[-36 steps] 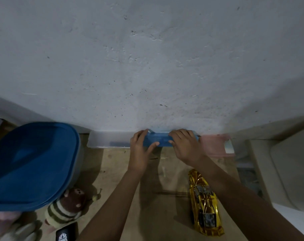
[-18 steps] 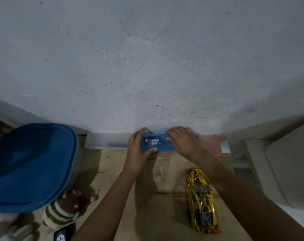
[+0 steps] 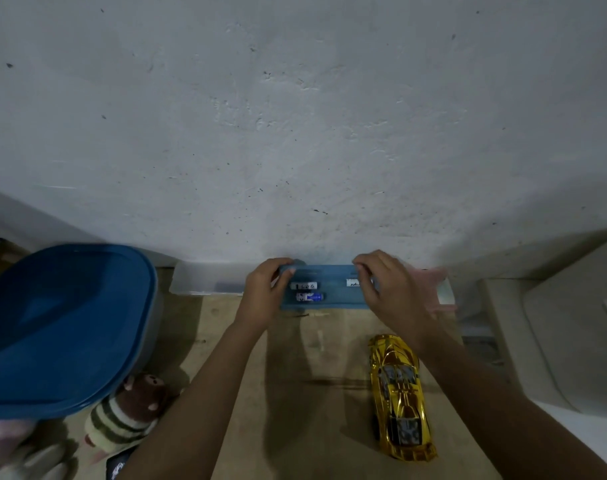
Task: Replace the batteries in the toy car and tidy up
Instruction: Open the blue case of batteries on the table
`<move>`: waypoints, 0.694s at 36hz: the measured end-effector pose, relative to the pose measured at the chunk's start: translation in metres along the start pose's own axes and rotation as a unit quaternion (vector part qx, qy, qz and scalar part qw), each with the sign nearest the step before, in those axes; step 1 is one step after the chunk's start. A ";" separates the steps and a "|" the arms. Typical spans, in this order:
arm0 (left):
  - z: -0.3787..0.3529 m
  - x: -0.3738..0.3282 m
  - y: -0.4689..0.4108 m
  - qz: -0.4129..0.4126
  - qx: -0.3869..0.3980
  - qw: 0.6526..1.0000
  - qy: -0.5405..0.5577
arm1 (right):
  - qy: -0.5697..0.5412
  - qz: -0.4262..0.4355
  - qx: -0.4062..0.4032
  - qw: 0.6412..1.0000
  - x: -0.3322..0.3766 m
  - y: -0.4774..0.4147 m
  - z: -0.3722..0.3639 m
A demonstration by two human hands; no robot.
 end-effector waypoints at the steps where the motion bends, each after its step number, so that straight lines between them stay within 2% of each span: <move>1: 0.000 0.001 -0.001 -0.001 0.004 1.000 0.001 | -0.004 -0.034 0.032 0.999 -0.003 0.004 0.001; 3: 0.001 0.002 -0.003 0.005 0.010 1.000 0.008 | 0.036 -0.084 0.120 0.989 -0.014 0.015 -0.005; 5: 0.002 0.002 -0.003 0.005 0.015 1.000 0.011 | 0.087 -0.088 0.176 0.977 -0.024 0.025 -0.013; 11: 0.003 -0.001 -0.004 -0.004 0.009 1.000 0.004 | 0.097 -0.088 0.266 0.955 -0.028 0.034 -0.054; 16: 0.005 -0.004 -0.006 -0.012 0.012 1.000 -0.008 | 0.122 -0.094 0.284 0.946 -0.015 0.026 -0.077; 18: 0.005 -0.005 -0.006 -0.014 0.014 1.000 -0.010 | 0.068 -0.116 0.288 0.948 -0.008 0.026 -0.088; 20: 0.005 -0.004 -0.006 -0.013 0.020 1.000 -0.009 | 0.012 -0.132 0.256 0.958 0.003 0.024 -0.094; 25: -0.001 0.002 -0.006 0.011 0.080 0.997 0.008 | 0.016 -0.069 0.252 0.965 0.028 0.016 -0.114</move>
Point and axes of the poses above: each hand's wrist, its own y-axis away from the middle knuckle, its own z-axis out of the back of the hand, x = y × z, the point moved 8 cm from there along -y, towards the middle knuckle, and after that the axes turned 9 degrees about z, right-handed, at the moved point
